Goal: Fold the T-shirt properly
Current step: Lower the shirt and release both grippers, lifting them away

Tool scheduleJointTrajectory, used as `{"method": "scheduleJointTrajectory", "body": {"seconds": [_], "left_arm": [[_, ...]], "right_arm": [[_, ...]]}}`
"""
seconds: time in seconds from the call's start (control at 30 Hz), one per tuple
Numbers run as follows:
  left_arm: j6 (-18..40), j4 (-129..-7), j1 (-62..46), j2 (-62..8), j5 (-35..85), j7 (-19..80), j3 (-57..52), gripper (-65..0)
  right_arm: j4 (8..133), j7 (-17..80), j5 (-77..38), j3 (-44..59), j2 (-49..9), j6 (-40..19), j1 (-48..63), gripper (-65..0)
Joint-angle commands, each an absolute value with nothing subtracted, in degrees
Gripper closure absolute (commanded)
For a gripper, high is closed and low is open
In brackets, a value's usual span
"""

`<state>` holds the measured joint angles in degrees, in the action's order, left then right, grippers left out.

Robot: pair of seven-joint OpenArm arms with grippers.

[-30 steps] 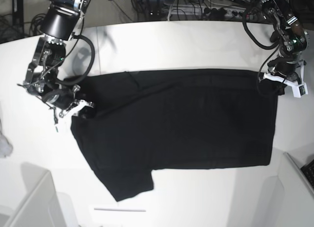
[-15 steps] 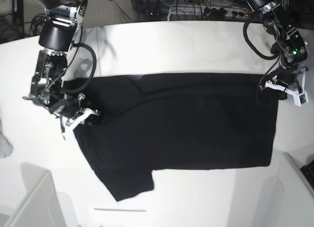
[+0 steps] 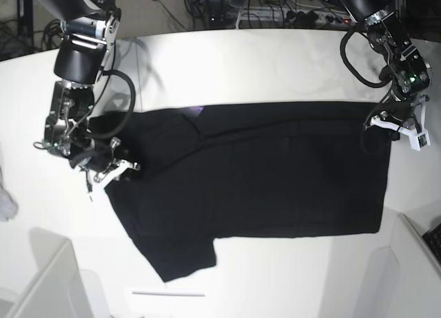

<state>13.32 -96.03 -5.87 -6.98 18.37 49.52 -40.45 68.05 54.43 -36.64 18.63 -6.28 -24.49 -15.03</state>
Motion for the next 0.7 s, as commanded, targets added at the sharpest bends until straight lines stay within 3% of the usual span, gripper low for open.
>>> {"method": "scheduleJointTrajectory", "body": {"seconds": [0.0, 0.07, 0.17, 0.27, 0.37, 0.47, 0.57, 0.67], "left_arm": [[13.4, -96.9, -5.3, -7.9, 18.7, 48.2, -40.7, 0.0], [13.4, -97.0, -5.3, -7.9, 18.7, 48.0, -41.1, 0.0], [13.4, -97.4, -5.2, -8.0, 18.7, 48.0, -41.1, 0.0], [13.4, -97.6, -4.8, -8.0, 18.7, 47.9, -41.2, -20.4], [13.4, -97.5, -3.7, -8.0, 18.7, 47.9, -41.5, -41.8], [13.5, -99.2, -3.4, -7.8, 18.8, 47.9, -44.7, -55.5], [13.7, -103.6, -4.5, -7.4, 18.8, 48.0, -47.3, -60.2], [16.1, -107.1, -7.8, -6.1, 19.6, 48.0, -48.8, -60.2]], "right_arm": [[69.0, 53.5, -37.8, 18.9, -6.7, -24.7, -16.7, 0.0], [69.0, 53.4, -37.8, 19.3, -6.7, -24.7, -16.7, 0.0], [69.1, 53.4, -37.8, 19.4, -7.2, -24.7, -16.5, -14.4], [69.1, 53.6, -38.0, 19.4, -7.9, -24.7, -16.4, -26.0], [70.2, 53.4, -38.1, 21.8, -7.9, -24.7, -15.3, -25.5], [75.0, 53.6, -38.2, 25.7, -7.5, -24.7, -13.1, -25.7], [82.3, 53.3, -37.9, 28.5, -6.2, -23.2, -9.8, -25.5], [91.0, 53.1, -37.8, 32.1, -3.6, -13.1, -5.1, -26.3]]}}
